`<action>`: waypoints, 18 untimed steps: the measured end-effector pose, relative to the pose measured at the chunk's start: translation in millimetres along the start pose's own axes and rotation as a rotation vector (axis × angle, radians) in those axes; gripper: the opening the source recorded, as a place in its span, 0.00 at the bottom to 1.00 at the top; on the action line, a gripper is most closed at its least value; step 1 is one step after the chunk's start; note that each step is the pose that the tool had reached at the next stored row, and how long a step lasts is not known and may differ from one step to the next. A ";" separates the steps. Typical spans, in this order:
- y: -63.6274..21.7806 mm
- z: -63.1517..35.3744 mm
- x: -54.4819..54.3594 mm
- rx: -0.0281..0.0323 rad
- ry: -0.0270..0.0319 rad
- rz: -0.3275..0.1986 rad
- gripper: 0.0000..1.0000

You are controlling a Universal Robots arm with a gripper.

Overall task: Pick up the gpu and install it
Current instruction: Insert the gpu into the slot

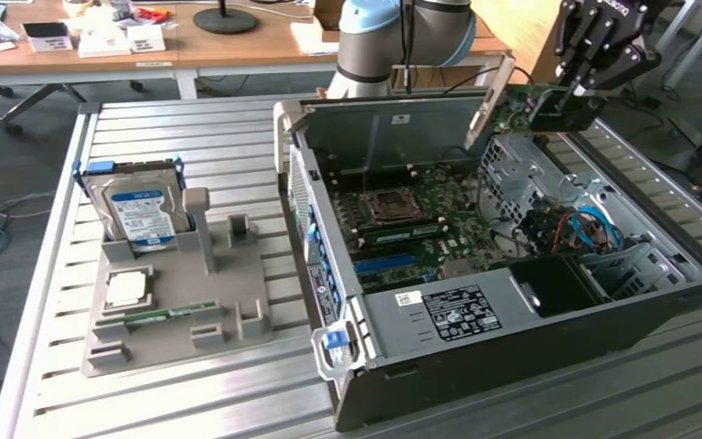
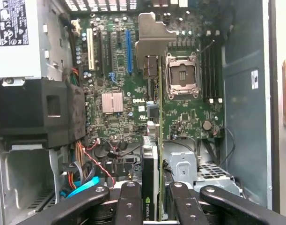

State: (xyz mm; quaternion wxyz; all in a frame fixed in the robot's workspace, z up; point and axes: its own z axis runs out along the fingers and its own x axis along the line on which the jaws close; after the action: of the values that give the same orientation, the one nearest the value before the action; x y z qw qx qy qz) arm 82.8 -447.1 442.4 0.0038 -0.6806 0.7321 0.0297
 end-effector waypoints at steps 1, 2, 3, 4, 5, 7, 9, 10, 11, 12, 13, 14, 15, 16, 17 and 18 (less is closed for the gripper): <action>0.0 0.0 0.0 -0.0004 0.0003 -0.008 0.27; 0.0 -0.1 0.0 -0.0004 0.0004 -0.009 0.27; 0.0 0.0 0.0 -0.0005 0.0004 -0.009 0.27; 0.0 0.0 0.0 -0.0005 0.0005 -0.009 0.27; 0.0 0.0 0.0 -0.0005 0.0004 -0.009 0.27; 0.0 0.0 0.0 -0.0005 0.0005 -0.009 0.27; 0.0 0.0 0.0 -0.0005 0.0004 -0.009 0.27; 0.1 0.0 0.0 -0.0005 0.0004 -0.009 0.27; 0.8 0.2 0.0 -0.0005 0.0002 -0.009 0.27; 1.8 0.2 0.1 -0.0004 0.0003 -0.009 0.27; 3.0 0.3 0.2 -0.0005 0.0004 -0.009 0.27; 4.4 0.3 0.3 -0.0005 0.0005 -0.009 0.27; 5.9 0.5 0.4 -0.0005 0.0003 -0.009 0.27; 7.6 0.6 0.5 -0.0004 0.0003 -0.009 0.27; 9.4 0.6 0.7 -0.0005 0.0004 -0.009 0.27; 11.1 0.7 0.8 -0.0005 0.0003 -0.009 0.27</action>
State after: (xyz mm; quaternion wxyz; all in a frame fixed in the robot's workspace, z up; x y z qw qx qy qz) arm 71.7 -447.0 442.1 0.0036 -0.6838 0.7290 0.0297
